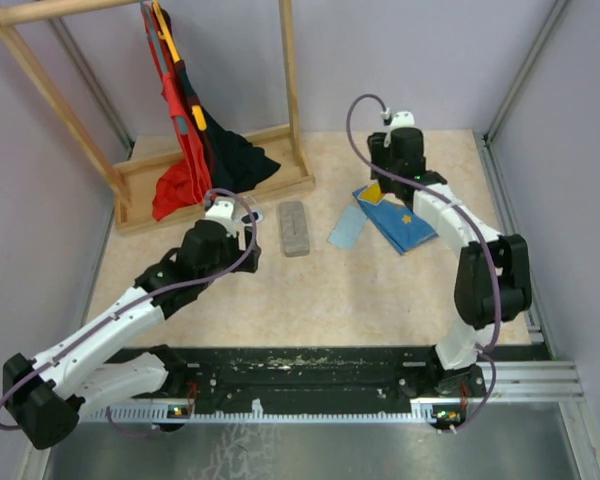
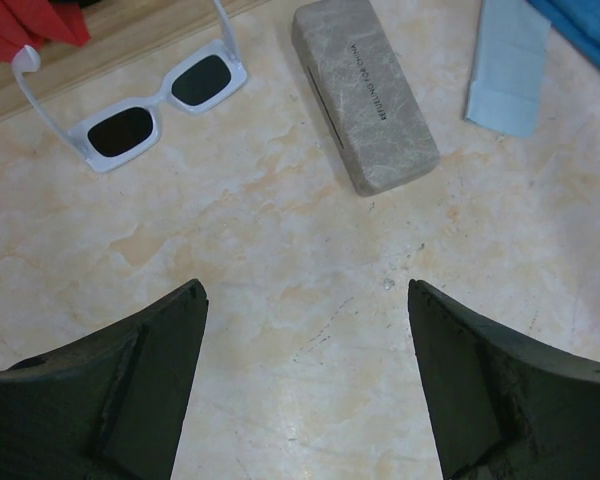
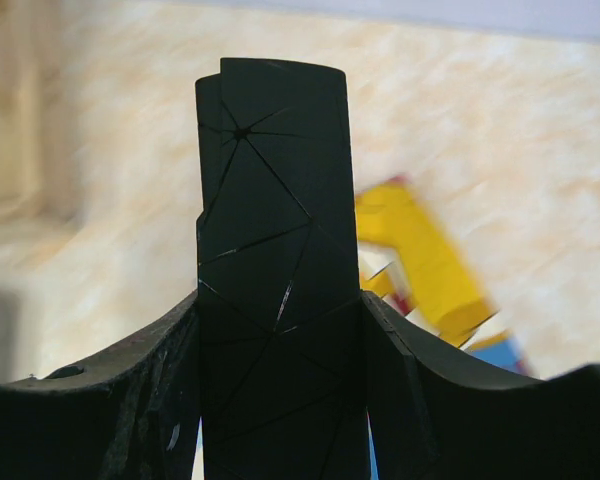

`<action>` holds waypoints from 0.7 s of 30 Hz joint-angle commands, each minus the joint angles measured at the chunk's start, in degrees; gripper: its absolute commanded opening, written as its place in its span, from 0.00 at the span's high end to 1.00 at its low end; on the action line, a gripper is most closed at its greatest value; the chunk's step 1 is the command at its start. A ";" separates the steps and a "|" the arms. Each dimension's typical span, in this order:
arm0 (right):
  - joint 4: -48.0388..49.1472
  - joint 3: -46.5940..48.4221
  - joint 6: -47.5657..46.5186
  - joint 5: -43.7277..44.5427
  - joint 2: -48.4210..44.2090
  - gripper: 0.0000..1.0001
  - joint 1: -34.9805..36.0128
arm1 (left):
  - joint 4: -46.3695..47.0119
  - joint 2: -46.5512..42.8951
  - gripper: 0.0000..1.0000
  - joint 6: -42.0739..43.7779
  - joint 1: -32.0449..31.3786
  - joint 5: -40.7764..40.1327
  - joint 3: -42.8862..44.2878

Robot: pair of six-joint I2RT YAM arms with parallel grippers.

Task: Organize the sunglasses
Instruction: Pick up the sunglasses case at the center of the board, then place the sunglasses case at the center of the board.

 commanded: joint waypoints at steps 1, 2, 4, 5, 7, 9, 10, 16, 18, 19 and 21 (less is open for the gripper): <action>0.66 -10.50 7.86 0.81 -12.69 0.70 6.04 | -1.49 -4.04 0.13 -4.04 0.30 1.73 0.97; 0.26 -13.08 9.02 1.11 -14.78 0.70 7.78 | -1.65 -4.55 0.13 -4.88 0.30 2.39 0.62; -1.04 -17.87 10.57 1.64 -18.58 0.70 11.57 | -1.76 -5.53 0.13 -6.47 0.30 3.90 -0.51; -1.84 -20.19 11.70 2.40 -20.14 0.70 13.71 | -1.74 -5.93 0.13 -7.24 0.30 4.55 -1.22; -2.89 -24.77 14.12 3.20 -23.00 0.70 17.75 | -1.58 -6.52 0.13 -8.79 0.30 5.56 -2.87; -3.17 -29.32 17.21 4.82 -25.81 0.71 22.09 | -1.37 -7.12 0.13 -10.02 0.30 6.44 -4.55; -3.14 -31.34 18.90 6.37 -27.22 0.71 24.39 | -1.16 -7.43 0.13 -10.48 0.30 6.74 -5.44; -6.51 -39.19 28.97 14.46 -31.65 0.71 35.86 | -0.52 -8.74 0.14 -13.16 0.30 7.73 -8.84; -7.36 -40.50 31.67 16.78 -31.63 0.71 38.37 | -0.32 -9.12 0.14 -13.80 0.30 7.71 -9.44; -8.15 -40.84 33.29 17.77 -31.32 0.71 39.21 | -0.17 -9.26 0.14 -14.14 0.30 7.83 -9.57; -9.29 -41.47 36.19 18.78 -30.56 0.70 40.83 | 0.35 -9.31 0.14 -14.53 0.30 8.64 -9.77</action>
